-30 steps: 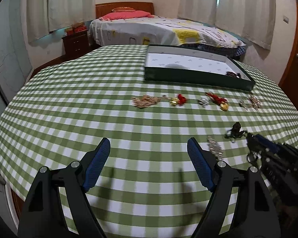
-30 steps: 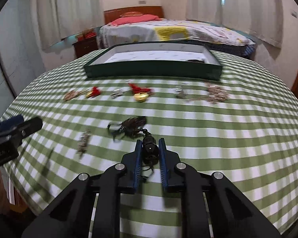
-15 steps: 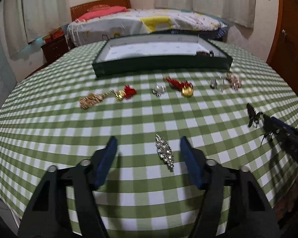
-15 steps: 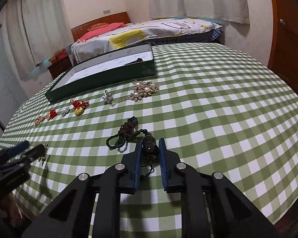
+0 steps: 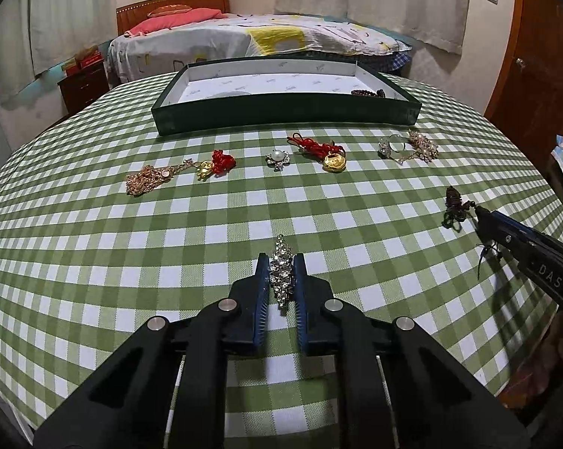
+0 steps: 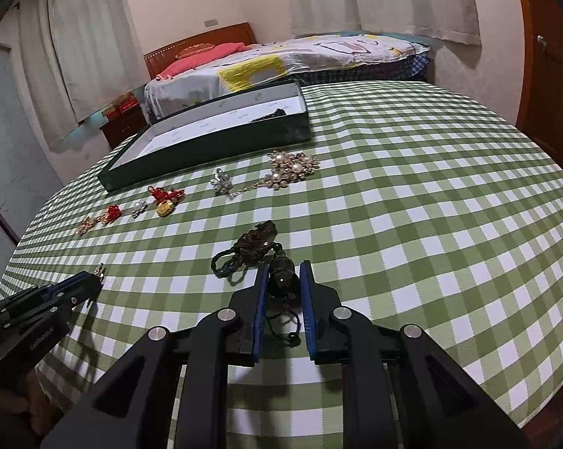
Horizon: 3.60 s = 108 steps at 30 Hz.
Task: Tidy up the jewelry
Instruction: 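Grasp the silver rhinestone brooch with the left tool, then carry the brooch and black pendant into the green box and open both tools, then withdraw both tools from the box toward the remaining jewelry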
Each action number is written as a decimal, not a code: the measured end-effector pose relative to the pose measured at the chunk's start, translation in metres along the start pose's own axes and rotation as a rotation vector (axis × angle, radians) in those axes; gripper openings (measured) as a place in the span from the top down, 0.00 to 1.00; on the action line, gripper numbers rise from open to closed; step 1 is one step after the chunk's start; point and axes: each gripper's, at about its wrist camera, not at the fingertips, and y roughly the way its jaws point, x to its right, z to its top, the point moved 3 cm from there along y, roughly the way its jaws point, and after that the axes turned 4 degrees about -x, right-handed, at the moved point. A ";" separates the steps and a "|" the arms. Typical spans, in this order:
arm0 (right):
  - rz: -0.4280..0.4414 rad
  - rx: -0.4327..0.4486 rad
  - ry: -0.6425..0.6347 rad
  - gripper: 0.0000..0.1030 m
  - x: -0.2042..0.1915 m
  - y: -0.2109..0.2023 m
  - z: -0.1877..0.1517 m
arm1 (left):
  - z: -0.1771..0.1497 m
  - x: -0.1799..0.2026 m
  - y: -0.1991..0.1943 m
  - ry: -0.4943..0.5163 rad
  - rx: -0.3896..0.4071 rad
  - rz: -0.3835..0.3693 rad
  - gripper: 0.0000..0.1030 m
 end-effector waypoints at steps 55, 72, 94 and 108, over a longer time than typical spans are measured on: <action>0.130 -0.054 -0.099 0.83 -0.075 0.143 0.161 | 0.190 -0.012 0.133 -0.018 0.010 -0.067 0.84; 0.124 0.038 -0.100 0.72 -0.067 0.090 0.162 | 0.189 -0.020 0.081 -0.041 0.119 -0.045 0.44; 0.089 0.033 -0.095 0.72 -0.062 0.018 0.065 | 0.096 -0.045 -0.012 -0.118 0.155 -0.013 0.41; 0.052 0.032 -0.071 0.72 -0.046 0.017 0.059 | 0.074 -0.062 -0.014 -0.159 0.127 0.018 0.41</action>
